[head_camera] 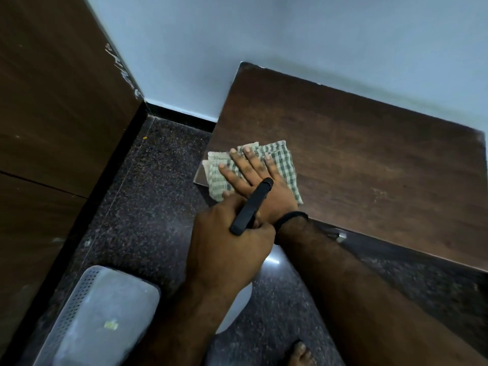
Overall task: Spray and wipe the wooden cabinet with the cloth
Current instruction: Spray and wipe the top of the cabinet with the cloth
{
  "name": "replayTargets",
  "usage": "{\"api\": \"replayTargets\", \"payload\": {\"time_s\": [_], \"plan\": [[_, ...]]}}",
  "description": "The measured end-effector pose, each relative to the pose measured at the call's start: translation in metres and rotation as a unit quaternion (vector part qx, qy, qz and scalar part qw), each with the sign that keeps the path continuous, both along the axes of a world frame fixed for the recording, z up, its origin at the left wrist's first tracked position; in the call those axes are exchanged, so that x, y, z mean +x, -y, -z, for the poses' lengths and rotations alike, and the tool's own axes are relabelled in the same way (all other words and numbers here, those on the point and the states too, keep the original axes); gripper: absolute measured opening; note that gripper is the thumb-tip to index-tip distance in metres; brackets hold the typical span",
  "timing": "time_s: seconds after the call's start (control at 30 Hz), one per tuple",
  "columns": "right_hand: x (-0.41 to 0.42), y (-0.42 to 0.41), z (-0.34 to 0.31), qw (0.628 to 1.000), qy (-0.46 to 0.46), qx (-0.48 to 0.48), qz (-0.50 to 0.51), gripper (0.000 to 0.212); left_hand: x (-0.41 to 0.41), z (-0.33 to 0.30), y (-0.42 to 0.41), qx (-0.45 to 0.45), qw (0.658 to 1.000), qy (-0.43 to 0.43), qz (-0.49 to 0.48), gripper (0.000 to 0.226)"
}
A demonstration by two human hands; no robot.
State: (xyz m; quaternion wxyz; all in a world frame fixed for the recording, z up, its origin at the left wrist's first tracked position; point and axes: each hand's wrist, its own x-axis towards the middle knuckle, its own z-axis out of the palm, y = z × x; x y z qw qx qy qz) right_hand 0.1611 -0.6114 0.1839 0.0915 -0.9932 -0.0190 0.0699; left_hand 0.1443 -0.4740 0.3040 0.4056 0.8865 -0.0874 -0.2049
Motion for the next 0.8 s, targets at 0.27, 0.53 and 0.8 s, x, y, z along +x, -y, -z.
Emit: {"api": "replayTargets", "payload": {"time_s": [0.27,0.53,0.8], "plan": [[-0.080,0.067,0.001,0.999,0.000,-0.029,0.037,0.060,-0.058,0.003,0.050,-0.034,0.999,-0.006,0.030,0.012],[-0.146,0.134,0.001,0.996,0.004,-0.026,0.091,0.057,-0.112,0.003,0.116,-0.054,0.996,-0.006,0.076,0.015],[-0.196,0.191,0.006,0.989,0.007,-0.024,0.149,0.057,-0.148,0.003,0.171,-0.060,0.991,-0.008,0.116,0.025]]}}
